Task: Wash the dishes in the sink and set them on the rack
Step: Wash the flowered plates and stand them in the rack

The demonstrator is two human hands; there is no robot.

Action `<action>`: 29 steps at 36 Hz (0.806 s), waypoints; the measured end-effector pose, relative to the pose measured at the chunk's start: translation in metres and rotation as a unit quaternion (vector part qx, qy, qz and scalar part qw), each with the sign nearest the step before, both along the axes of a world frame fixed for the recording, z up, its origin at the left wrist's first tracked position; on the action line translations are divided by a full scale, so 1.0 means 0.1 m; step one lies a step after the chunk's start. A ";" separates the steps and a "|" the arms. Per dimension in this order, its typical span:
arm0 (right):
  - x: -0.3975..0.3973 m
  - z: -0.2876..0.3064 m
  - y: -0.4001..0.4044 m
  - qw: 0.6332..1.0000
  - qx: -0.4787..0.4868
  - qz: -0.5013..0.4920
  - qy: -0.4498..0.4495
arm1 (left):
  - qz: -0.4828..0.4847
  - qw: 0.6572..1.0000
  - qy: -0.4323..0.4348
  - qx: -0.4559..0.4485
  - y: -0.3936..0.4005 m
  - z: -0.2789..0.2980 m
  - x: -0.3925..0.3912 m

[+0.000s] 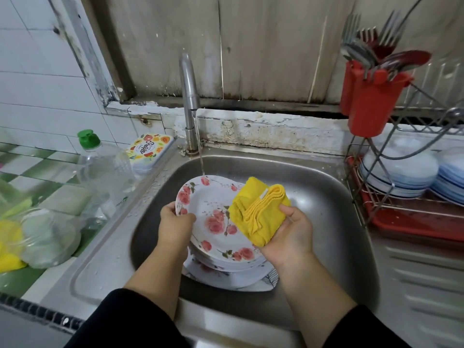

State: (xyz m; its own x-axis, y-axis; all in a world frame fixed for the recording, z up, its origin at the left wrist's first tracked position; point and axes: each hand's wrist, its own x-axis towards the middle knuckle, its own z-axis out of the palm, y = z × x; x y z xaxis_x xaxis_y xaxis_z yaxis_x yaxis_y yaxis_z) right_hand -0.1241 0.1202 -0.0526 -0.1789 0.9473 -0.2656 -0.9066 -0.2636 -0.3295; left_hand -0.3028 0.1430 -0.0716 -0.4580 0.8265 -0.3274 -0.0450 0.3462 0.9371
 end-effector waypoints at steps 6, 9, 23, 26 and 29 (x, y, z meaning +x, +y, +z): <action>0.01 0.02 0.01 1.000 -0.005 -0.024 -0.008 | -0.004 0.978 -0.207 0.028 0.06 0.29 0.08; 0.03 0.02 0.02 1.000 0.002 -0.027 -0.005 | -0.057 0.971 -0.227 0.043 0.13 0.45 0.14; 0.17 0.04 0.05 0.993 0.079 -0.074 0.045 | -0.163 0.975 -0.137 0.065 0.23 0.99 0.49; 0.17 0.03 0.06 0.991 0.089 -0.077 0.056 | -0.178 0.972 -0.132 0.081 0.21 1.05 0.54; 0.18 0.03 0.06 0.992 0.075 -0.092 0.051 | -0.188 0.970 -0.125 0.088 0.21 1.08 0.59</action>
State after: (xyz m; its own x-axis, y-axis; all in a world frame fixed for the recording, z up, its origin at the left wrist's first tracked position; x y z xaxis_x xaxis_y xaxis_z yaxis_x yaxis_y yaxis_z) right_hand -0.1058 0.1263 -0.0497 -0.0175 0.9938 -0.1094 -0.9658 -0.0452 -0.2555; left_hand -0.2442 0.1640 0.0368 -0.0369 0.9729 -0.2284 -0.1806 0.2183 0.9590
